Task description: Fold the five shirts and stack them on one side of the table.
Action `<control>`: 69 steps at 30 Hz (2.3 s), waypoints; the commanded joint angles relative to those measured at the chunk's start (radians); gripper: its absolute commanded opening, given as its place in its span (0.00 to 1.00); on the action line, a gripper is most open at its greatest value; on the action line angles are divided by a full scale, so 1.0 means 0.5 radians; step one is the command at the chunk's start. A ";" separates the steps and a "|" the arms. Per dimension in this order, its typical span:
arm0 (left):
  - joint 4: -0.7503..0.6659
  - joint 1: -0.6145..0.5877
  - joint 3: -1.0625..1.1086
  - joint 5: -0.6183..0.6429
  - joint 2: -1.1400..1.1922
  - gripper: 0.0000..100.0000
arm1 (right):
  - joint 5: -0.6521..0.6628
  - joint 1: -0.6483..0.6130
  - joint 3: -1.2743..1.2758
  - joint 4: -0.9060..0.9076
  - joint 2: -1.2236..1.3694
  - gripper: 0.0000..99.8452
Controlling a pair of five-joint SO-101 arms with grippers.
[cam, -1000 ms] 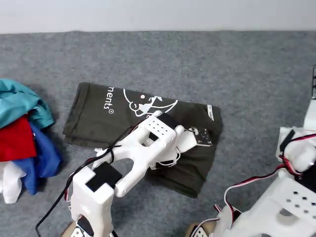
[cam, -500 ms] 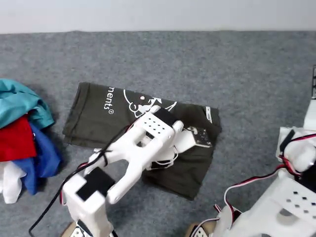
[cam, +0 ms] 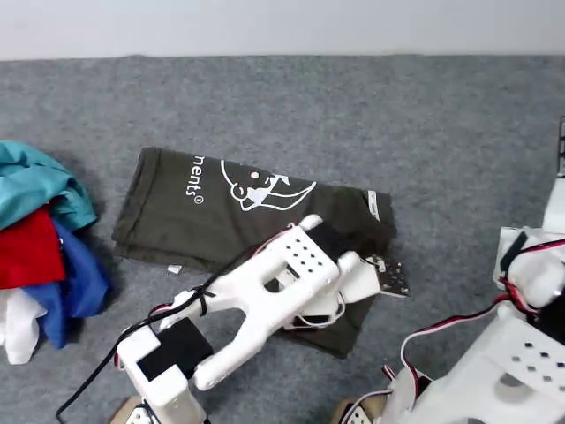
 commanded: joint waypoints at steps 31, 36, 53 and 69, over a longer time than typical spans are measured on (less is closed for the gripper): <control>-0.276 0.037 -0.069 0.046 0.166 0.01 | 0.006 0.017 -0.003 0.075 -0.032 0.01; -0.258 -0.055 -0.241 0.058 0.037 0.00 | 0.006 0.017 -0.003 0.075 -0.029 0.01; -0.282 -0.430 -1.100 0.058 0.672 0.01 | 0.006 0.017 -0.003 0.075 -0.029 0.01; -0.049 -0.580 -1.781 0.043 1.077 0.12 | 0.012 0.017 -0.003 0.075 -0.029 0.01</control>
